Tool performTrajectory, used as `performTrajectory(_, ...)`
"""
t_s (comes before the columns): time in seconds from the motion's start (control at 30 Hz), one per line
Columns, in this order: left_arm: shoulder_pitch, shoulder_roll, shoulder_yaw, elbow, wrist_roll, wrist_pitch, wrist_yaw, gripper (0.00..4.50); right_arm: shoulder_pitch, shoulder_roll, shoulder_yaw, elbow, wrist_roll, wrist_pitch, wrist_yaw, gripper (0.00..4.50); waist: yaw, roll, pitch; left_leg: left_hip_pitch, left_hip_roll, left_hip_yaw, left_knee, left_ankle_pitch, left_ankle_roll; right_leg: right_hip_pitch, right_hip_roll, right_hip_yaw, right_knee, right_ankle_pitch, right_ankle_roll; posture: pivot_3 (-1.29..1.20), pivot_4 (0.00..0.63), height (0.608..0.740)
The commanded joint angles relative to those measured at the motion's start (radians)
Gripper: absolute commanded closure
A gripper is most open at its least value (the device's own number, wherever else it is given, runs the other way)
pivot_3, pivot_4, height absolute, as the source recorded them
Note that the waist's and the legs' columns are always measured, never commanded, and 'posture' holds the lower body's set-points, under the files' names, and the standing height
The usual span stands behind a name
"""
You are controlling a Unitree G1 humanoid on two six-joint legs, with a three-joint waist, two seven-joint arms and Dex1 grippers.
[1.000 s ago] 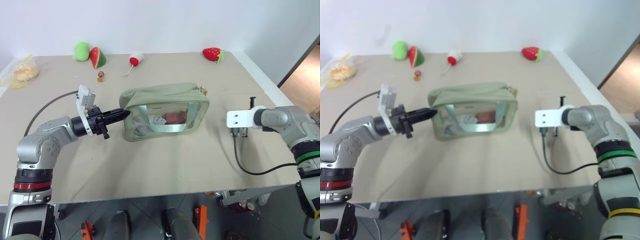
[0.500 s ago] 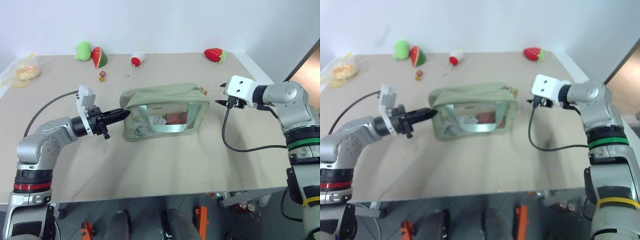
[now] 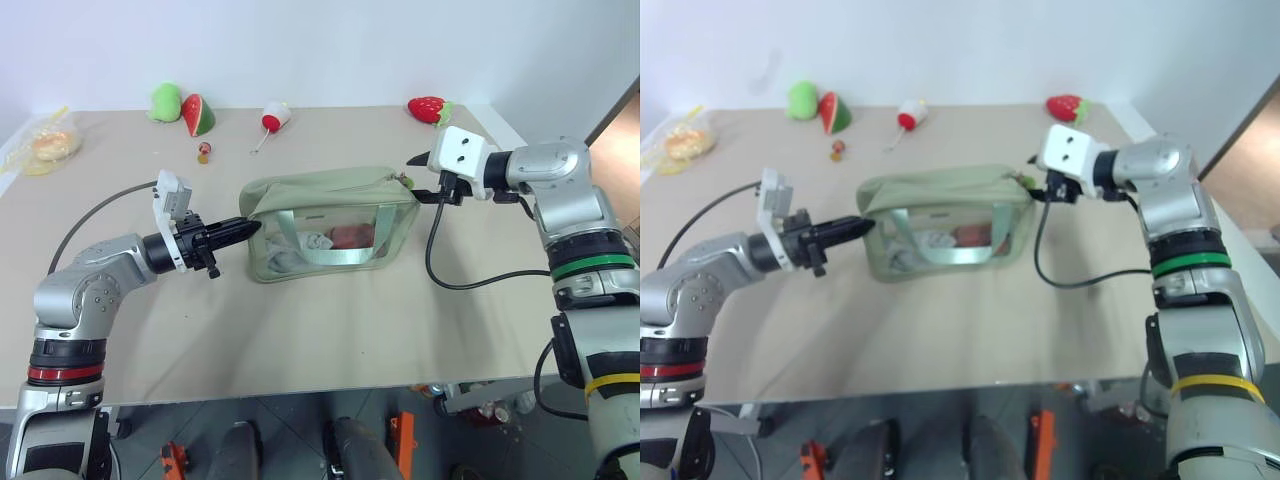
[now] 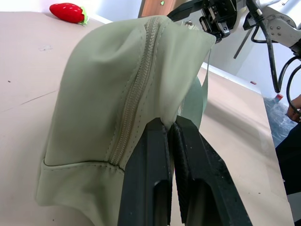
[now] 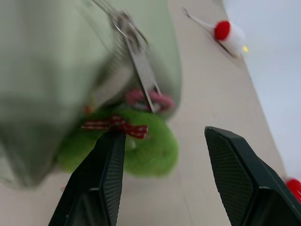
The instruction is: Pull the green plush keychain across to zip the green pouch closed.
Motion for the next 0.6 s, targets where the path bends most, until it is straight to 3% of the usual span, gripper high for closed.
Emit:
performTrajectory(0.03,-0.012,-0.004,0.02,-0.019,-0.018,-0.012,-0.002,4.5,-0.046,0.014,0.0,0.029,0.003,-0.029,0.02,1.75,0.0,0.0,0.0,0.0,0.0,0.0,0.0,0.0,0.0,0.0,0.0,0.0,0.0,0.0,0.0,0.0,0.15,0.74)
performTrajectory(0.17,-0.007,-0.003,0.024,-0.022,-0.018,-0.013,0.0,4.5,-0.065,0.04,0.008,0.097,-0.013,-0.073,0.016,1.75,0.0,0.0,0.0,0.0,0.0,0.0,0.0,0.0,0.0,0.0,0.0,0.0,0.0,0.0,0.0,0.0,0.15,0.74)
performTrajectory(0.2,-0.004,-0.003,0.026,-0.026,-0.02,-0.012,0.002,4.5,-0.069,0.044,0.005,0.109,-0.014,-0.072,0.012,2.28,0.0,0.0,0.0,0.0,0.0,0.0,0.0,0.0,0.0,0.0,0.0,0.0,0.0,0.0,0.0,0.0,0.15,0.74)
performTrajectory(0.4,0.005,0.0,0.033,-0.035,-0.023,-0.009,0.009,4.5,-0.058,0.038,-0.003,0.104,-0.004,-0.109,0.044,4.2,0.0,0.0,0.0,0.0,0.0,0.0,0.0,0.0,0.0,0.0,0.0,0.0,0.0,0.0,0.0,0.0,0.15,0.74)
performTrajectory(0.43,0.005,0.0,0.033,-0.034,-0.023,-0.009,0.01,4.5,-0.059,0.038,-0.005,0.105,-0.004,-0.109,0.044,4.36,-0.001,0.0,0.0,0.0,0.0,0.0,0.0,0.0,0.0,0.0,0.0,0.0,0.0,0.0,0.0,0.0,0.15,0.74)
performTrajectory(0.6,-0.006,-0.003,0.029,-0.023,-0.019,-0.012,0.01,4.5,-0.063,0.019,-0.01,0.127,-0.031,-0.126,-0.012,4.36,-0.002,0.0,0.0,0.001,0.0,0.0,0.0,0.0,0.0,0.0,0.001,0.0,0.0,0.0,-0.001,0.0,0.15,0.74)
